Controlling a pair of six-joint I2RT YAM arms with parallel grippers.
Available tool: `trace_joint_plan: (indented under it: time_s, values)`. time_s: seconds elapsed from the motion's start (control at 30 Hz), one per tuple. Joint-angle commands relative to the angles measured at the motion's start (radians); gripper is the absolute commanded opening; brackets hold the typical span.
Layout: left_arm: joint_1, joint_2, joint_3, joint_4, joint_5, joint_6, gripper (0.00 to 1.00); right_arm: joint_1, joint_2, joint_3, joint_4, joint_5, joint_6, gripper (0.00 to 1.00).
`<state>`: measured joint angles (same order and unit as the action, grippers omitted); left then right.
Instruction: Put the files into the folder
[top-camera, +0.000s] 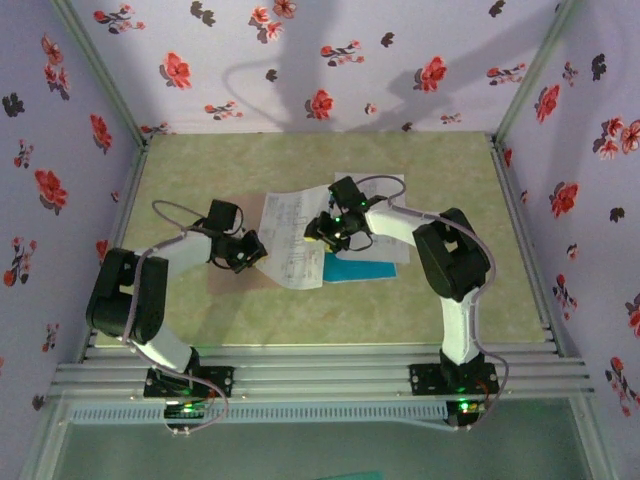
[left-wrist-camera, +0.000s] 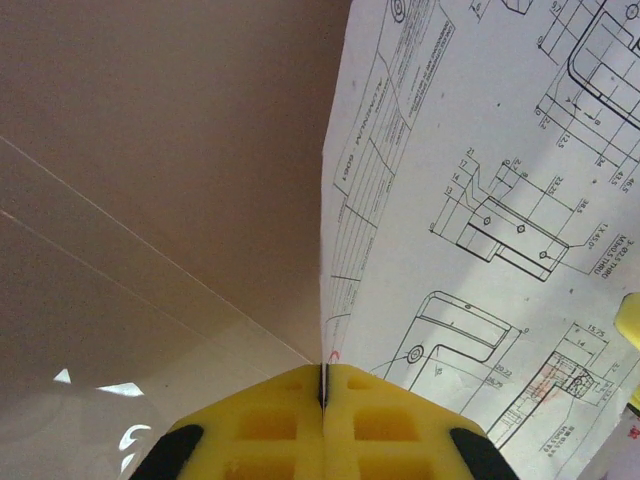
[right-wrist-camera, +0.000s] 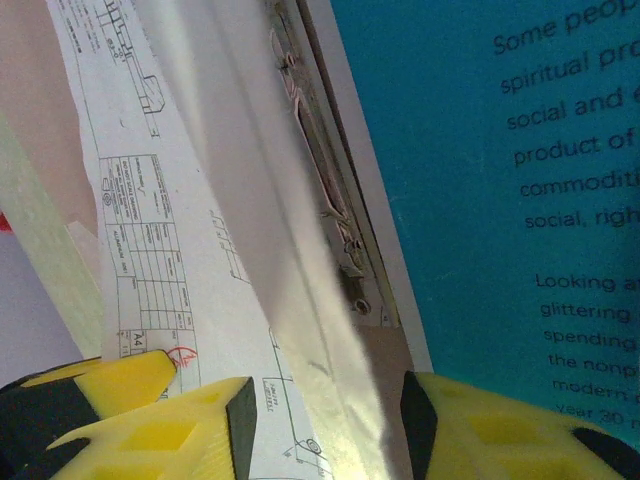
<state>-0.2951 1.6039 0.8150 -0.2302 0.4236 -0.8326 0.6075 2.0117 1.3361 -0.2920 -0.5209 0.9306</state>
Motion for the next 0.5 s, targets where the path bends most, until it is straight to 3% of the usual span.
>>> trace_joint_plan:
  time_s: [0.0,0.23,0.47]
  values:
    - [0.005,0.013,-0.016,0.011,0.018,0.022,0.0,0.016,-0.031,-0.008,-0.013,0.011,-0.03,0.43]
    - [0.006,0.015,-0.008,0.008,0.018,0.023,0.0,0.039,-0.035,-0.017,-0.041,0.057,-0.05,0.36]
    - [0.006,0.01,-0.006,-0.001,0.018,0.023,0.0,0.041,-0.062,-0.014,-0.106,0.15,-0.106,0.18]
